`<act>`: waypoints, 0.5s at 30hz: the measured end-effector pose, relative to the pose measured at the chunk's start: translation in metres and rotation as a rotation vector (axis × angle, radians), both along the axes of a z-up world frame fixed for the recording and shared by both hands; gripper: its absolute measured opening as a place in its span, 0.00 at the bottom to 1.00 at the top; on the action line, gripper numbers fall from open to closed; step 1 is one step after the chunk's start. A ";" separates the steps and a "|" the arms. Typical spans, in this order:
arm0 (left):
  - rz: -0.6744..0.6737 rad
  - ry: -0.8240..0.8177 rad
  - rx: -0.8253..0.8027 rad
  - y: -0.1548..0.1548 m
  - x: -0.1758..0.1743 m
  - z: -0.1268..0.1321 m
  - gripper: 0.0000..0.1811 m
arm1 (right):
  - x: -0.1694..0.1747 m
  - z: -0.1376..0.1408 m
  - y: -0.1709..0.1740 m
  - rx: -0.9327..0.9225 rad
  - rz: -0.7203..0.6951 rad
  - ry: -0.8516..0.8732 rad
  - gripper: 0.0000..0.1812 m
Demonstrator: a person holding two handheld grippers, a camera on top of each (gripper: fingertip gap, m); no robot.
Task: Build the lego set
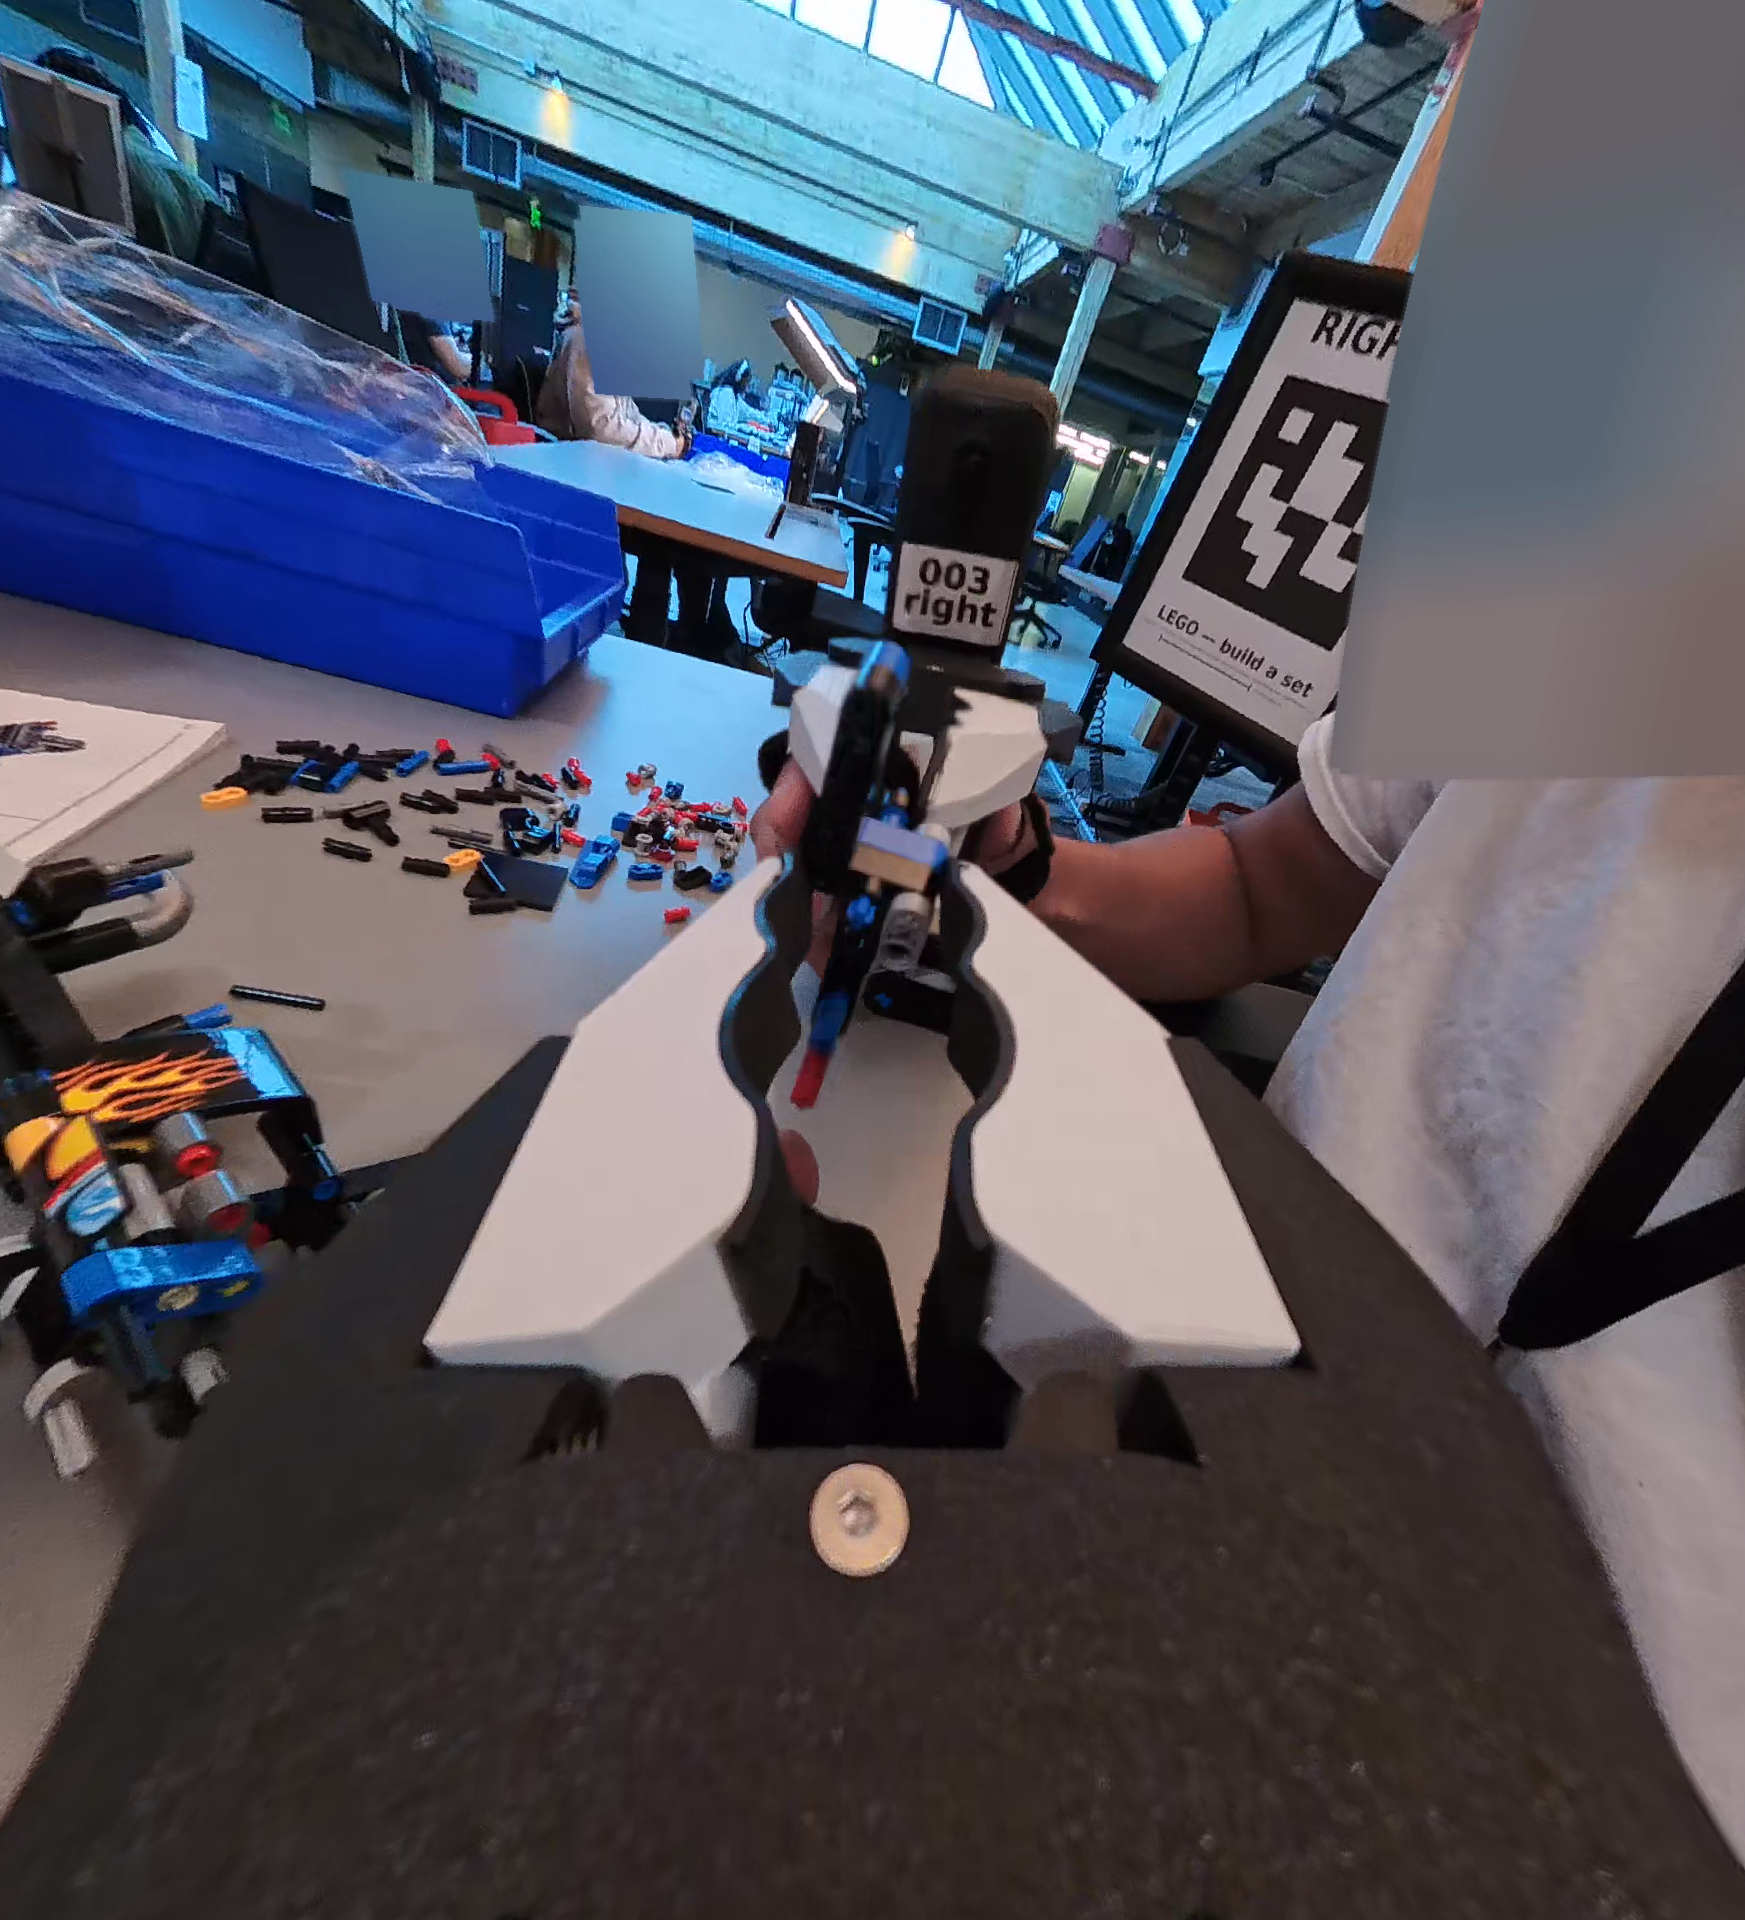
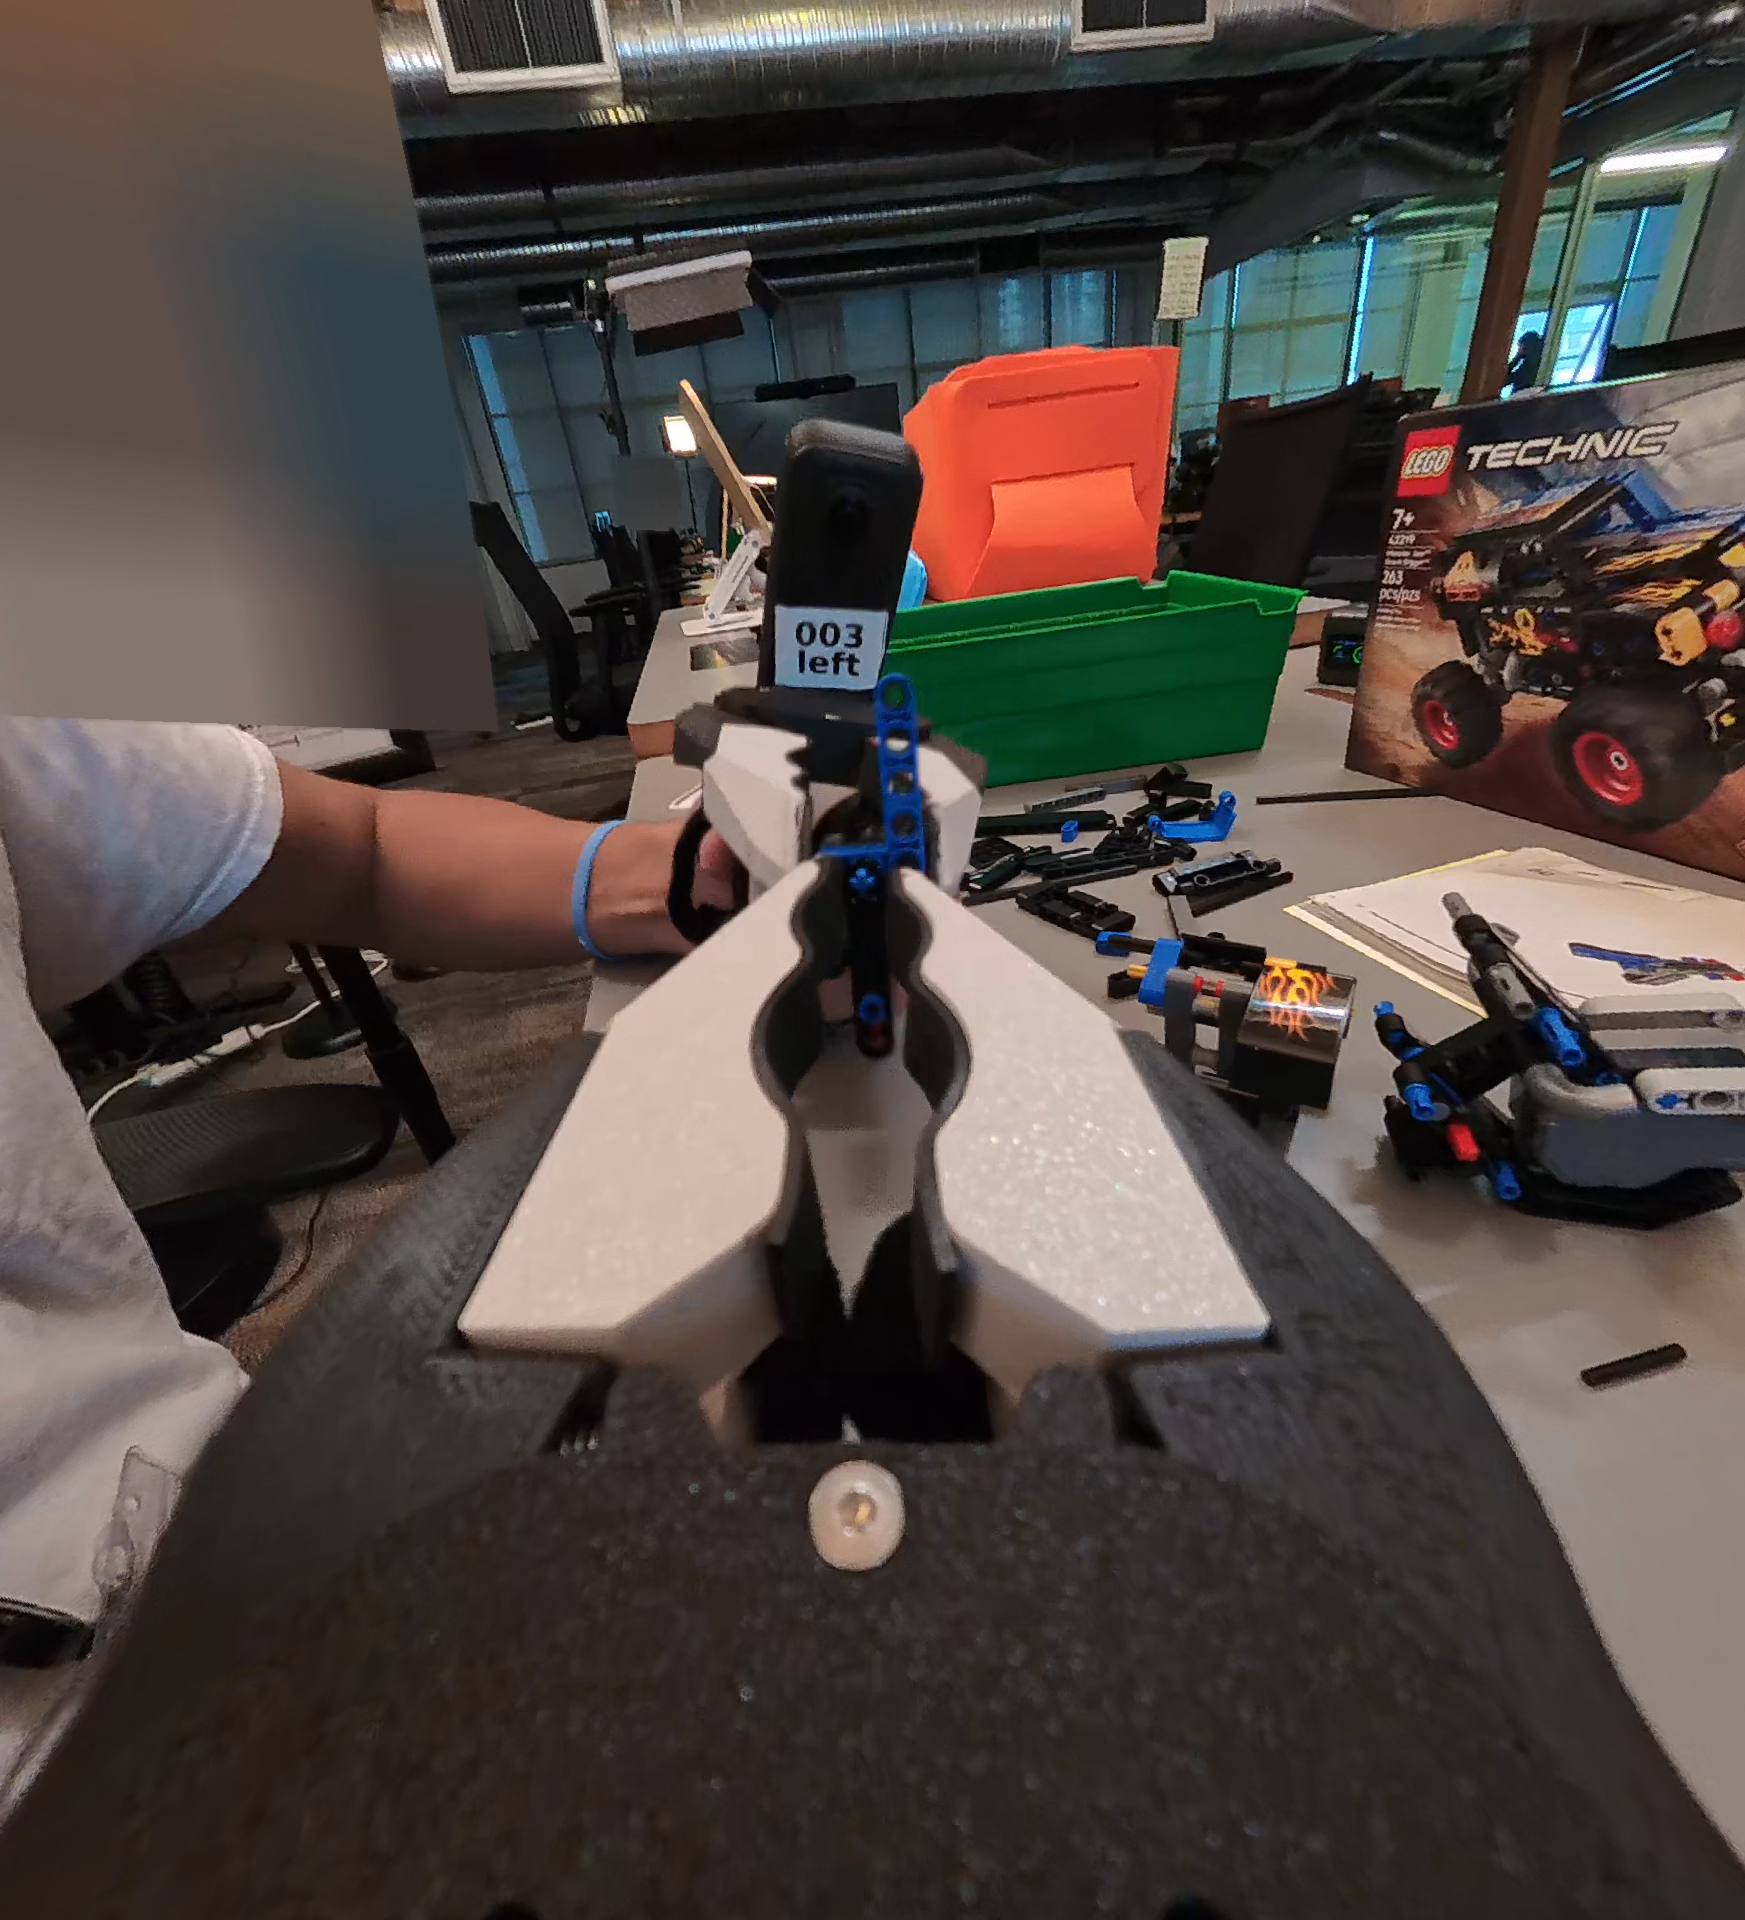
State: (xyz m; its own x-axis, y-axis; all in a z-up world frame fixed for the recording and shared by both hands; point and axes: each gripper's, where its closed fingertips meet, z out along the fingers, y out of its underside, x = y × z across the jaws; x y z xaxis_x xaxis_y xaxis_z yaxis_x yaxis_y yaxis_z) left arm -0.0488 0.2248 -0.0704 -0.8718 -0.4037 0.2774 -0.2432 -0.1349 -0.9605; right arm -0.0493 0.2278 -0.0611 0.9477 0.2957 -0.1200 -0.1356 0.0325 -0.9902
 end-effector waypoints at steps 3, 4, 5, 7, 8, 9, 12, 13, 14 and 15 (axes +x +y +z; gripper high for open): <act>-0.007 -0.001 -0.008 -0.002 -0.001 0.001 0.12 | -0.001 0.001 -0.003 0.001 0.021 0.010 0.03; -0.010 0.007 -0.011 -0.003 -0.001 0.001 0.12 | -0.001 0.000 -0.003 -0.011 0.035 0.025 0.03; -0.009 0.009 -0.011 -0.003 -0.001 0.000 0.12 | -0.001 -0.003 -0.003 -0.028 0.038 0.023 0.03; -0.021 0.008 -0.012 -0.003 -0.003 -0.001 0.12 | -0.004 -0.006 -0.004 -0.044 0.055 0.012 0.03; -0.016 0.010 -0.013 -0.003 -0.003 -0.002 0.12 | -0.004 -0.008 -0.003 -0.053 0.053 0.007 0.03; -0.016 0.012 -0.012 -0.003 -0.003 -0.002 0.12 | -0.003 -0.008 -0.003 -0.057 0.046 0.006 0.03; -0.023 -0.007 -0.009 -0.003 -0.005 -0.001 0.12 | -0.005 -0.007 -0.003 -0.054 0.063 0.020 0.03; -0.026 -0.008 -0.007 -0.003 -0.005 -0.001 0.12 | -0.005 -0.008 -0.003 -0.056 0.066 0.021 0.03; -0.026 -0.013 -0.001 -0.003 -0.006 -0.001 0.12 | -0.006 -0.009 -0.003 -0.062 0.070 0.023 0.03; -0.024 -0.022 0.001 -0.003 -0.006 -0.001 0.12 | -0.006 -0.008 -0.003 -0.058 0.066 0.023 0.03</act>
State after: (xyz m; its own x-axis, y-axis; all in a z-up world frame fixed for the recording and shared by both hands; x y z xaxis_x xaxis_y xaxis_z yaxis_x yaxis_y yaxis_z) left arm -0.0547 0.2215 -0.0714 -0.8872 -0.3830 0.2573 -0.2249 -0.1279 -0.9660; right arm -0.0555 0.2252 -0.0692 0.9232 0.3493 -0.1604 -0.1582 -0.0350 -0.9868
